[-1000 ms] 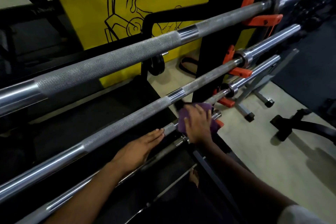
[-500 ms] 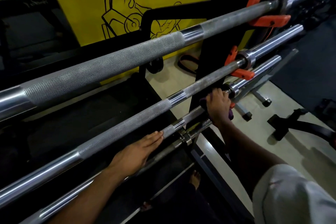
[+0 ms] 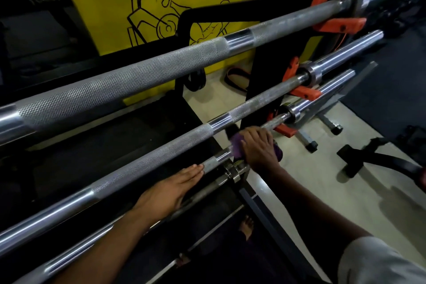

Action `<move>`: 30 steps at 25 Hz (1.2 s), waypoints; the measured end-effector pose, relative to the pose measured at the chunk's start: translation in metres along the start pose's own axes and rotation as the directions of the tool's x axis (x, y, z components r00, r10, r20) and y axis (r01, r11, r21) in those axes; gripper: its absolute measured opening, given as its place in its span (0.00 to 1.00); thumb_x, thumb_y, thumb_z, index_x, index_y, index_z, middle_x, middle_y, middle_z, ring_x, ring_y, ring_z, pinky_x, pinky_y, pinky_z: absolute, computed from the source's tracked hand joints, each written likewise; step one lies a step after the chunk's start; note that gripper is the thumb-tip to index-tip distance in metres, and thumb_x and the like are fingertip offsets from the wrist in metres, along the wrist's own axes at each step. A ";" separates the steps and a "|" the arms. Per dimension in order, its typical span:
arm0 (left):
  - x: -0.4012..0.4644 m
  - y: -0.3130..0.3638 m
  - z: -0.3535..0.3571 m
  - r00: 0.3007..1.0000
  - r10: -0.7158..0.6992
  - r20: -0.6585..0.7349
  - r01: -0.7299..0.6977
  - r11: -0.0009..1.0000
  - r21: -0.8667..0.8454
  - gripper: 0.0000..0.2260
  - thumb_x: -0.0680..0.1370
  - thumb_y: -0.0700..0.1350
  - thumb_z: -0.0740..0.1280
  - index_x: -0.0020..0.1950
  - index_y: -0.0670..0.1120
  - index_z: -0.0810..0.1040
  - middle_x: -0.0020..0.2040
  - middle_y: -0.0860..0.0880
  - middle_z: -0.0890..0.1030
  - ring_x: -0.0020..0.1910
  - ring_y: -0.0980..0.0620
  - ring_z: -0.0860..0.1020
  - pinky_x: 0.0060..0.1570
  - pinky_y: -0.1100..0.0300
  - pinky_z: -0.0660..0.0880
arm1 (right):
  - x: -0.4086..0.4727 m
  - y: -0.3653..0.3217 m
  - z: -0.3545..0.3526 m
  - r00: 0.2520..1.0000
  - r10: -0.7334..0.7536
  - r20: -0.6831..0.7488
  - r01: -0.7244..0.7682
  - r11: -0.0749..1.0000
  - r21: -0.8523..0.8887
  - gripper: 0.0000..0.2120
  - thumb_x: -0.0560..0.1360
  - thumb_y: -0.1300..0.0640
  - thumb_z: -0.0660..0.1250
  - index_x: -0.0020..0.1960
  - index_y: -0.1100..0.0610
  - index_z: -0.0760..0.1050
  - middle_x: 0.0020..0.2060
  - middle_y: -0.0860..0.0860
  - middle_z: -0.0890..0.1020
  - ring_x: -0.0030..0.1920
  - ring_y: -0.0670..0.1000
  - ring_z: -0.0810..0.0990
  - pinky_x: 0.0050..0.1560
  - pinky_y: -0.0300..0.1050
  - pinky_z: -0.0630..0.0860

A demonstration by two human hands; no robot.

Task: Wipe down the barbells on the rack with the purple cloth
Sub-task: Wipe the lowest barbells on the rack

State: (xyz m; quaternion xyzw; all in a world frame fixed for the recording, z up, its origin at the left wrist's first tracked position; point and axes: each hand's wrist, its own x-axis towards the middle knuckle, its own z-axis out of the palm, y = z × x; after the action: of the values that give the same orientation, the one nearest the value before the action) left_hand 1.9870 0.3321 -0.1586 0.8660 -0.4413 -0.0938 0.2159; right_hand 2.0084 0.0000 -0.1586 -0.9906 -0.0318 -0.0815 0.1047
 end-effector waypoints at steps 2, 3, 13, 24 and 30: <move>0.000 0.001 -0.001 1.000 0.003 -0.003 -0.003 1.000 0.009 0.28 0.80 0.46 0.56 0.81 0.50 0.57 0.81 0.56 0.55 0.79 0.59 0.52 0.76 0.56 0.60 | 0.013 0.034 -0.011 0.987 0.158 -0.038 -0.159 0.987 -0.006 0.15 0.82 0.52 0.55 0.66 0.54 0.70 0.65 0.55 0.75 0.70 0.58 0.68 0.74 0.63 0.60; 0.000 0.002 -0.001 1.000 -0.003 0.000 0.003 1.000 0.013 0.28 0.80 0.48 0.54 0.81 0.50 0.57 0.81 0.57 0.54 0.79 0.59 0.52 0.76 0.56 0.60 | 0.019 0.047 -0.018 0.976 0.213 -0.047 -0.214 0.977 -0.018 0.16 0.82 0.52 0.54 0.67 0.53 0.70 0.66 0.55 0.74 0.70 0.58 0.67 0.74 0.63 0.60; -0.002 -0.001 0.000 1.000 0.002 -0.007 -0.002 1.000 0.019 0.37 0.76 0.32 0.64 0.81 0.52 0.55 0.81 0.58 0.52 0.79 0.60 0.50 0.77 0.57 0.58 | -0.018 -0.036 -0.008 0.967 0.254 -0.036 -0.233 0.929 0.286 0.18 0.80 0.45 0.49 0.59 0.51 0.72 0.62 0.53 0.74 0.67 0.58 0.70 0.64 0.60 0.73; -0.002 0.002 0.001 0.998 0.015 -0.056 -0.016 0.999 -0.028 0.34 0.76 0.32 0.64 0.80 0.50 0.60 0.81 0.57 0.56 0.79 0.59 0.54 0.75 0.58 0.59 | -0.076 -0.029 -0.020 0.426 0.799 0.425 -0.292 -0.322 0.900 0.09 0.81 0.51 0.66 0.58 0.54 0.76 0.53 0.56 0.81 0.53 0.59 0.81 0.45 0.56 0.82; -0.001 -0.001 0.002 0.999 0.019 -0.036 -0.019 1.000 -0.010 0.34 0.77 0.32 0.63 0.80 0.50 0.59 0.81 0.58 0.55 0.79 0.58 0.54 0.76 0.54 0.62 | 0.013 -0.026 -0.025 0.360 0.806 0.469 -0.078 -0.476 0.876 0.14 0.80 0.42 0.63 0.53 0.52 0.77 0.54 0.53 0.84 0.60 0.59 0.81 0.57 0.52 0.81</move>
State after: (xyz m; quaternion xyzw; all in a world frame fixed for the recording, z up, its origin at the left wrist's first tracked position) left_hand 1.9865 0.3330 -0.1611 0.8621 -0.4450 -0.0785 0.2293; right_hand 2.0150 0.0204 -0.1273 -0.3578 0.4537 -0.2201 0.7859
